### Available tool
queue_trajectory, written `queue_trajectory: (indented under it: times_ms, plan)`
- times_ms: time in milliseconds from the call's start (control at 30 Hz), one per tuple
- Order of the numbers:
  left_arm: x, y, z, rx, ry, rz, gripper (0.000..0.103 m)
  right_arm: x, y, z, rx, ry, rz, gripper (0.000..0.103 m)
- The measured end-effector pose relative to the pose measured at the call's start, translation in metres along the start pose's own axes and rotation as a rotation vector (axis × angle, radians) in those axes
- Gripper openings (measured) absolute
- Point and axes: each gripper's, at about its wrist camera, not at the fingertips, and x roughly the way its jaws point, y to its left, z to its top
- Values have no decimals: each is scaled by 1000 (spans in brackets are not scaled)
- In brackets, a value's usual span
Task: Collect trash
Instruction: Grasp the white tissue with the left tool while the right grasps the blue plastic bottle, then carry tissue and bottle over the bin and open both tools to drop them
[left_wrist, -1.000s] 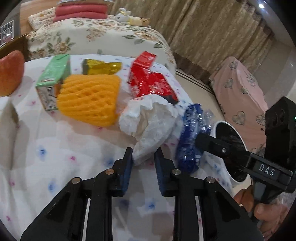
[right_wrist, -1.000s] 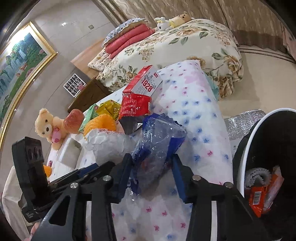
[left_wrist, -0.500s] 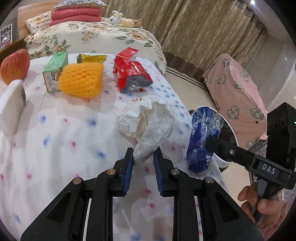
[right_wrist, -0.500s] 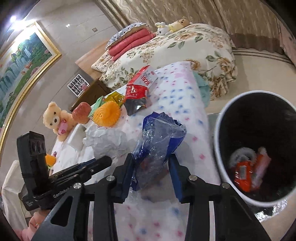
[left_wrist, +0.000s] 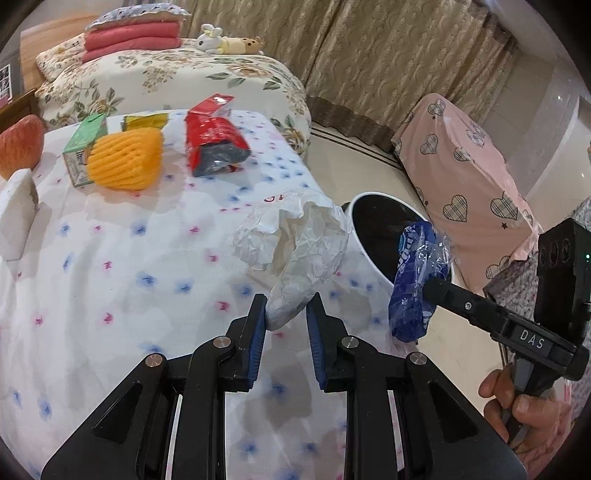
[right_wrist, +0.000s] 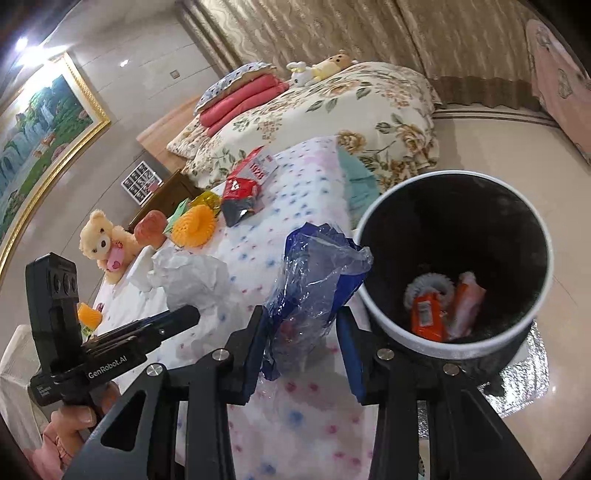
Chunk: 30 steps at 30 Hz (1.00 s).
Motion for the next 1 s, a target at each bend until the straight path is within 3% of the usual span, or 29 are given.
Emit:
queue_trajectory:
  times_ms: [433, 1000]
  plan:
    - [21, -45, 4, 76, 37, -28, 21, -29, -39, 2, 44, -52, -64, 39]
    - [45, -80, 18, 147, 63, -37, 21, -37, -66, 8, 72, -77, -130, 39]
